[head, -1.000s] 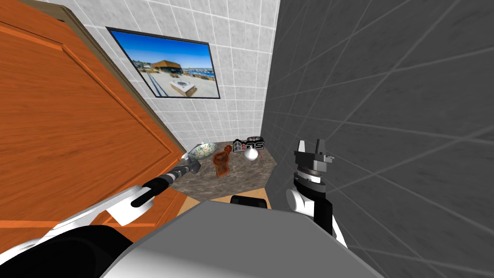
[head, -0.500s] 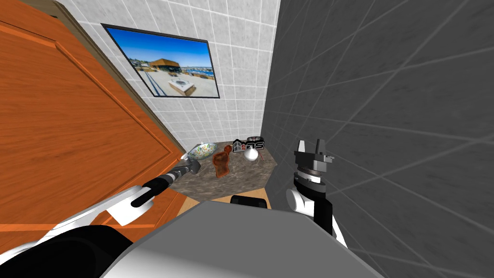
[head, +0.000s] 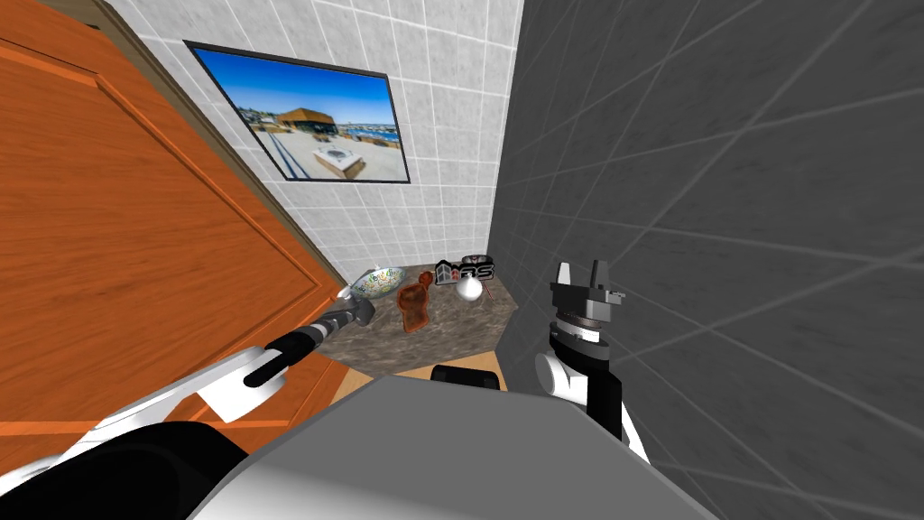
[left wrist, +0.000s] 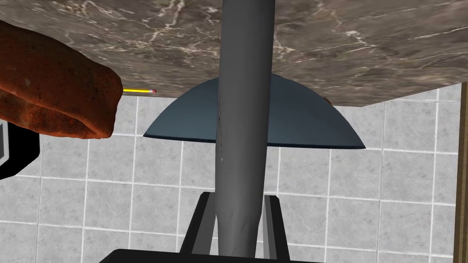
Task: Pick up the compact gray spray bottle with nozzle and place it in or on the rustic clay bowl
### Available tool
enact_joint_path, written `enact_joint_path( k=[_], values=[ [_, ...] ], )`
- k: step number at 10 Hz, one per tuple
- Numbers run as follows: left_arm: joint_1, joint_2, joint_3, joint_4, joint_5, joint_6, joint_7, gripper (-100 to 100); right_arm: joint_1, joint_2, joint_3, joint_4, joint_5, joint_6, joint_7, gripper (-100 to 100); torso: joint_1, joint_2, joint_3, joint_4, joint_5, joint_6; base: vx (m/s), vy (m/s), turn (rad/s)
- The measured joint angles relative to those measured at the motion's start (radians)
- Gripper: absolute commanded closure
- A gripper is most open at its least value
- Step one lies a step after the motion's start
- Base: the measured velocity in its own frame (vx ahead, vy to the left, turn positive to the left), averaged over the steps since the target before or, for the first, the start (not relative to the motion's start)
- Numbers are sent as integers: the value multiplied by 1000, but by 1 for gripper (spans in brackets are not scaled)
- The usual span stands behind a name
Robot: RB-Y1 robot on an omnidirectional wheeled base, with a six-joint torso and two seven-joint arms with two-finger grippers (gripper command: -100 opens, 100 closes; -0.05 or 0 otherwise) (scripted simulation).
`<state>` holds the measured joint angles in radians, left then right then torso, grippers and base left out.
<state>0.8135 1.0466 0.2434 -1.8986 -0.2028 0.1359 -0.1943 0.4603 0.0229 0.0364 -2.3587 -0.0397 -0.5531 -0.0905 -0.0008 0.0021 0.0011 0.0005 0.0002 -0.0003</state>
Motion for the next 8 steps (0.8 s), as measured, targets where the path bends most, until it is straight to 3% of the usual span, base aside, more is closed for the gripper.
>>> enact_joint_path(
  k=[8],
  values=[
    [137, 109, 64, -159, 78, 170, 117, 100, 0, 0, 0, 0, 0, 0, 0, 0, -2, 6, 4, 2, 0, -2, -73, -20, -46]
  ],
)
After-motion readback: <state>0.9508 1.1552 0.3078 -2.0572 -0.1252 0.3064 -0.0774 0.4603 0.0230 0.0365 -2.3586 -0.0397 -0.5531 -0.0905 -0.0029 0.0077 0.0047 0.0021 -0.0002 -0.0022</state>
